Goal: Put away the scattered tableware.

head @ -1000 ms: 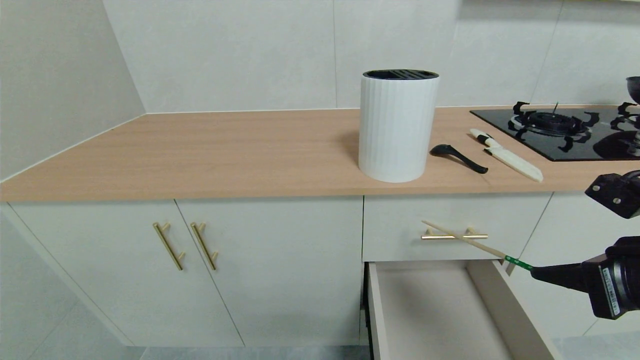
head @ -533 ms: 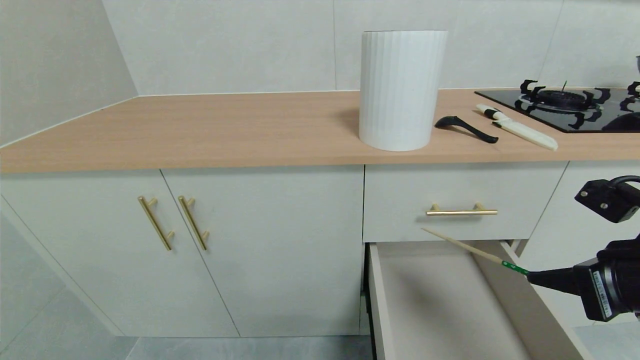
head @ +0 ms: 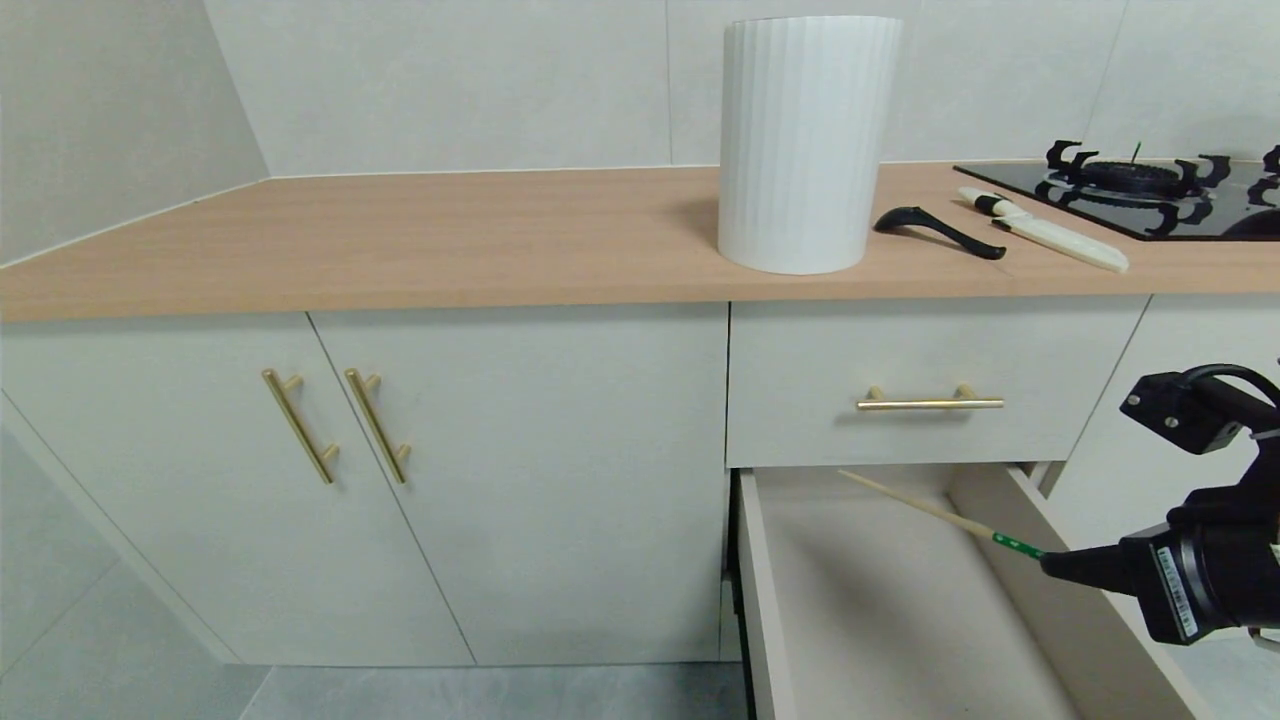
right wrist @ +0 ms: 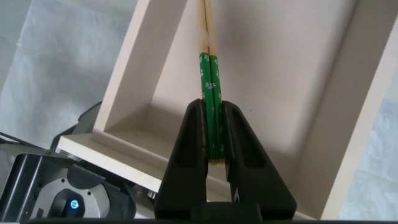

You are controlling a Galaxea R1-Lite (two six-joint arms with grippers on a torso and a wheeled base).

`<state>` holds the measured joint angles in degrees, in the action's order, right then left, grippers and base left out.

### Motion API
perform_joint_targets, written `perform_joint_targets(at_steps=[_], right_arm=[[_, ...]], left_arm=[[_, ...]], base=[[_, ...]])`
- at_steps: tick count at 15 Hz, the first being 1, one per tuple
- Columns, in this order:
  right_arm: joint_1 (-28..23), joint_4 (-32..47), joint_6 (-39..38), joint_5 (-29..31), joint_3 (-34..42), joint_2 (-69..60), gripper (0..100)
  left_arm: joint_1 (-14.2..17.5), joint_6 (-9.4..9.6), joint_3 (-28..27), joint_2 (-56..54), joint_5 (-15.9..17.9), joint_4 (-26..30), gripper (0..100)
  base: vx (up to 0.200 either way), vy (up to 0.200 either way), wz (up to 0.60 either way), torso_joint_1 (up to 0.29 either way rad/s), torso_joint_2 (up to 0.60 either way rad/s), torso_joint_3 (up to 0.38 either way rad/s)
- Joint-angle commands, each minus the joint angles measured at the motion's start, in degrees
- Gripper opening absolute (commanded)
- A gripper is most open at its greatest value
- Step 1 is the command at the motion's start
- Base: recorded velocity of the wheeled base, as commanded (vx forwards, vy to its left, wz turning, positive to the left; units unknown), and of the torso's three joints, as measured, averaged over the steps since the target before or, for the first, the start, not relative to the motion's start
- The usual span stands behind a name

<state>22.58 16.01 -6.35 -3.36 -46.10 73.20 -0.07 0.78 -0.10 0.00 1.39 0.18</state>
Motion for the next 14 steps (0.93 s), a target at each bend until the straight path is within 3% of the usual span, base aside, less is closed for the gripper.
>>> perform_joint_targets(at_steps=[1, 5, 9, 13, 14], right_arm=[[0.3, 0.0, 0.0, 0.0, 0.2, 0.4, 0], [0.5, -1.7, -0.1, 0.0, 0.5, 4.1, 0], [2.2, -5.9, -0.8, 2.9, 0.8, 16.4, 0], [4.0, -10.7, -4.7, 4.3, 0.9, 22.4, 0], [5.4, -18.1, -9.3, 6.5, 1.5, 26.9, 0]], left_arm=[[0.0, 0.01, 0.0, 0.0, 0.0, 0.0, 100], [0.0, 0.01, 0.0, 0.0, 0.0, 0.1, 100], [0.0, 0.01, 0.0, 0.0, 0.0, 0.1, 100], [0.0, 0.01, 0.0, 0.0, 0.0, 0.0, 100], [0.0, 0.01, 0.0, 0.0, 0.0, 0.0, 100]], base=[[0.000, 0.000, 0.00, 0.000, 0.00, 0.000], [0.000, 0.000, 0.00, 0.000, 0.00, 0.000], [0.000, 0.000, 0.00, 0.000, 0.00, 0.000], [0.000, 0.000, 0.00, 0.000, 0.00, 0.000], [0.000, 0.000, 0.00, 0.000, 0.00, 0.000]])
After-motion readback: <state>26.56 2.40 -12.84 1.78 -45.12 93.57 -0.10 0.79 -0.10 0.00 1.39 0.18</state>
